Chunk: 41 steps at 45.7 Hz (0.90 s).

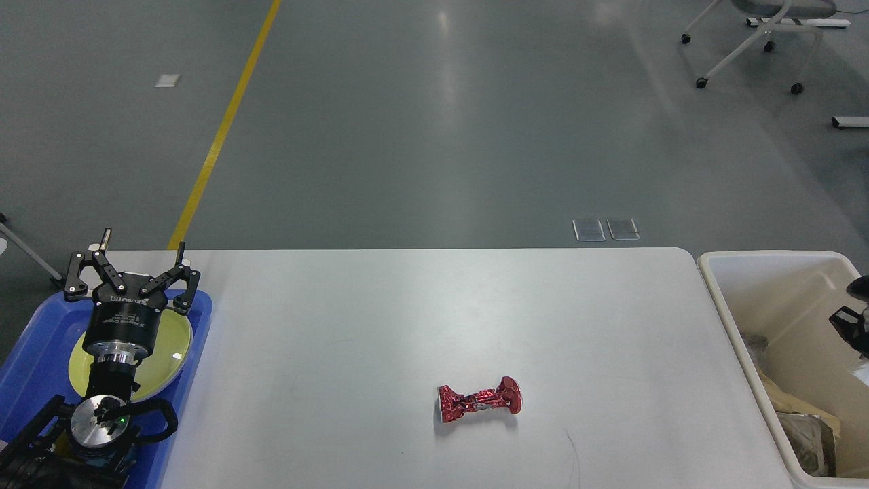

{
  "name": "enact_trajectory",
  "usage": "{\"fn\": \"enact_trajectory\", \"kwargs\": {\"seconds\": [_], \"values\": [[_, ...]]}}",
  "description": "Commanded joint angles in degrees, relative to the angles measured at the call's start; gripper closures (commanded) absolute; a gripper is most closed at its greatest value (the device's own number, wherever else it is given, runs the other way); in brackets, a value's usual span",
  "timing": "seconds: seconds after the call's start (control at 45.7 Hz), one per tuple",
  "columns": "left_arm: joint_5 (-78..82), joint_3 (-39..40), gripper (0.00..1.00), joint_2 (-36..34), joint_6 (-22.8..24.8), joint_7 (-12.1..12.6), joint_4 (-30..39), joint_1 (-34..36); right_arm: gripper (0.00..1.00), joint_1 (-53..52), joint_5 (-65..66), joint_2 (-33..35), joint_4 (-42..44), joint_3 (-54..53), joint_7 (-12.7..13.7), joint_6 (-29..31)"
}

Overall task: Tidy desktop
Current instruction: 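Lower the cup into the bin and open the right gripper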

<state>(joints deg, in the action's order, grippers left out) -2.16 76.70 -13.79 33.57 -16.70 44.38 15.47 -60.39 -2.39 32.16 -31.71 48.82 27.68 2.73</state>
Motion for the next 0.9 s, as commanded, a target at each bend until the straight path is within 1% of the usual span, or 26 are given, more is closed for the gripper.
{"fn": "enact_trajectory", "kwargs": {"seconds": [0.0, 0.066, 0.197, 0.241, 0.35, 0.743, 0.765, 0.809, 0.831, 0.875], "values": [[0.0, 0.0, 0.04, 0.0, 0.0, 0.0, 0.0, 0.0, 1.0, 8.4, 4.7, -4.4, 2.5, 0.0, -4.6, -10.4], [0.0, 0.0, 0.04, 0.0, 0.0, 0.0, 0.0, 0.0, 1.0, 11.9, 6.3, -6.3, 5.0, 0.1, -7.0, -12.7], [0.1, 0.0, 0.04, 0.0, 0.0, 0.0, 0.0, 0.0, 1.0, 18.4, 8.6, -10.6, 13.9, 0.5, -10.5, -12.8], [0.1, 0.0, 0.04, 0.0, 0.0, 0.0, 0.0, 0.0, 1.0, 20.2, 9.4, -12.0, 16.4, 0.6, -11.1, -12.8], [0.0, 0.0, 0.04, 0.0, 0.0, 0.0, 0.0, 0.0, 1.0, 21.8, 10.0, -13.8, 19.1, 0.7, -11.2, -12.8], [0.0, 0.0, 0.04, 0.0, 0.0, 0.0, 0.0, 0.0, 1.0, 24.3, 11.2, -15.4, 20.3, 0.8, -10.9, -13.5], [0.1, 0.0, 0.04, 0.0, 0.0, 0.0, 0.0, 0.0, 0.92, 24.3, 11.2, -15.4, 20.3, 0.8, -11.0, -13.7], [0.0, 0.0, 0.04, 0.0, 0.0, 0.0, 0.0, 0.0, 0.65, 24.2, 11.1, -15.3, 20.3, 0.7, -11.0, -13.9], [0.0, -0.1, 0.04, 0.0, 0.0, 0.0, 0.0, 0.0, 0.54, 24.1, 11.1, -15.2, 20.4, 0.7, -11.0, -13.9], [0.1, 0.0, 0.04, 0.0, 0.0, 0.0, 0.0, 0.0, 0.4, 23.9, 11.0, -15.2, 20.3, 0.6, -11.0, -13.9]]}}
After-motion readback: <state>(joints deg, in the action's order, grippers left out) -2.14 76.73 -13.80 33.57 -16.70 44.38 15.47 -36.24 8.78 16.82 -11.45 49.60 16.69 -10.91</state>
